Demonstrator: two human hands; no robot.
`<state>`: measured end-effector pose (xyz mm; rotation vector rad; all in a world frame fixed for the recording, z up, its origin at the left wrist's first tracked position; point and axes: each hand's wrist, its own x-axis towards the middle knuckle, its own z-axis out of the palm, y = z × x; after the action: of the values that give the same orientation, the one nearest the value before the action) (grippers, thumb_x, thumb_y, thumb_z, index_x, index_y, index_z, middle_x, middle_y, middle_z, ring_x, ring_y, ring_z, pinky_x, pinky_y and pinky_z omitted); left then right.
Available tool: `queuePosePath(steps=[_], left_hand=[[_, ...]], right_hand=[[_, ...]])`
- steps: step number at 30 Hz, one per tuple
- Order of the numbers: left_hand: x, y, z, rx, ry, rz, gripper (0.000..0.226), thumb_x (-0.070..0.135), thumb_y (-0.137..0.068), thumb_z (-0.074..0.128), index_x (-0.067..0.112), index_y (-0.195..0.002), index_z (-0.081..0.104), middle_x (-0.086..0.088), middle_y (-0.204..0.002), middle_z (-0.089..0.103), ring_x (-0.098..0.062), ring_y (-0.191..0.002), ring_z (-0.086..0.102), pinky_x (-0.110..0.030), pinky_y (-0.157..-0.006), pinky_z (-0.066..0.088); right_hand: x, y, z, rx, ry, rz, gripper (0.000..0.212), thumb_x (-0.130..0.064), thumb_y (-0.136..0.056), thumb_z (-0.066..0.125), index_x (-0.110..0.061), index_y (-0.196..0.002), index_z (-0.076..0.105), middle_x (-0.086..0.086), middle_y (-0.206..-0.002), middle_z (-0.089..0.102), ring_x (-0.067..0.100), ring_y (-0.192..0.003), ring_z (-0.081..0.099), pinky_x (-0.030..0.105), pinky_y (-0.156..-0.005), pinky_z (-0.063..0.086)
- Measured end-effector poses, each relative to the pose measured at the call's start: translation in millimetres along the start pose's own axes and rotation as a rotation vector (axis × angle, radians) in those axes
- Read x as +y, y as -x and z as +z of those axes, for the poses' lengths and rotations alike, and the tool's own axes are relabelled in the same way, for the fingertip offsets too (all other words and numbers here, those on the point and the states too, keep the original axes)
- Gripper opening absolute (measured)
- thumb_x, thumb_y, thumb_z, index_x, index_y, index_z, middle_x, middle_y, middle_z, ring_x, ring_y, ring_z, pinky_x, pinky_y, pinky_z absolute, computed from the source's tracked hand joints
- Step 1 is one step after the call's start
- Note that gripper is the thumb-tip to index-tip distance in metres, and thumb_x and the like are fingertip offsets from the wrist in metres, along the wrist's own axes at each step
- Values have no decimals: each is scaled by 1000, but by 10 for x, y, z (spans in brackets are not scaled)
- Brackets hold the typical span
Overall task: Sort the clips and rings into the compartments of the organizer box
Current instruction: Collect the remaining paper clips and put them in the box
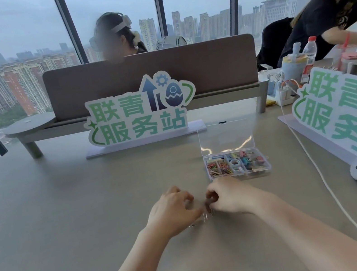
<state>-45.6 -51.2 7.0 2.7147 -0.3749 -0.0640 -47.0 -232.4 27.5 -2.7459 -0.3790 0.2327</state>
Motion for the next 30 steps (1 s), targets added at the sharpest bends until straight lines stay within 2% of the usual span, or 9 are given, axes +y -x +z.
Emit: queuePosePath(steps=[3, 5, 10, 13, 16, 20, 25, 27, 30], left_hand=[[-41, 89, -2, -50, -3, 19, 54, 64, -67, 63, 31, -110, 61, 11, -107, 46, -12, -101, 51, -28, -78, 43], [-73, 121, -7, -82, -6, 47, 58, 63, -65, 65, 30, -112, 60, 11, -108, 46, -12, -101, 51, -30, -82, 46], [-92, 130, 7, -93, 97, 90, 41, 42, -72, 75, 24, -107, 65, 6, -108, 50, -14, -97, 58, -35, -88, 49], [-65, 103, 10, -86, 94, 121, 31, 32, -76, 74, 21, -105, 67, 1, -105, 54, -18, -97, 58, -33, -88, 48], [-26, 72, 0, -79, 54, 136, 26, 25, -79, 70, 17, -103, 67, -1, -100, 54, -22, -97, 57, -30, -83, 45], [-20, 48, 12, -73, 37, 157, 19, 20, -81, 66, 19, -100, 68, 0, -95, 54, -23, -96, 59, -28, -82, 44], [-78, 98, -19, -61, 41, 127, 38, 36, -79, 68, 32, -116, 59, 10, -99, 50, -12, -95, 55, -30, -83, 47], [-91, 106, -56, -119, 7, 124, 39, 40, -76, 70, 34, -114, 60, 10, -100, 50, -12, -96, 55, -32, -84, 48], [-82, 87, -81, -153, 32, 140, 31, 33, -76, 71, 30, -106, 64, 5, -99, 52, -15, -93, 55, -31, -86, 48]], right_hand=[[-73, 37, 29, -19, 6, 49, 24, -28, -78, 70, -11, -96, 69, 6, -98, 69, 23, -90, 63, 26, -68, 44], [-140, 50, 55, -36, 0, 75, 29, -32, -74, 74, -11, -93, 69, 7, -93, 69, 24, -86, 64, 29, -66, 46], [-298, 32, 129, -8, 52, 56, 30, -32, -76, 73, -5, -91, 69, 14, -92, 69, 30, -86, 64, 28, -62, 40], [-320, 10, 171, 16, 80, 35, 18, -19, -81, 68, -7, -94, 71, 14, -96, 70, 31, -91, 65, 26, -65, 39], [-323, 2, 179, 24, 101, 11, 15, -10, -82, 62, -6, -94, 71, 17, -97, 69, 33, -92, 64, 26, -64, 37], [-250, 1, 173, 62, 59, 51, 25, -18, -85, 64, -9, -108, 65, 12, -110, 64, 30, -102, 61, 25, -71, 39], [-188, -1, 206, 50, 106, 158, 27, -27, -81, 69, -8, -100, 63, 12, -99, 65, 29, -91, 62, 30, -67, 45], [-208, -31, 225, 44, 105, 168, 22, -21, -82, 68, -9, -100, 64, 12, -99, 66, 30, -91, 63, 31, -71, 49], [-250, -77, 234, 48, 107, 164, 20, -11, -84, 61, -8, -103, 67, 14, -103, 68, 31, -97, 65, 32, -77, 53]])
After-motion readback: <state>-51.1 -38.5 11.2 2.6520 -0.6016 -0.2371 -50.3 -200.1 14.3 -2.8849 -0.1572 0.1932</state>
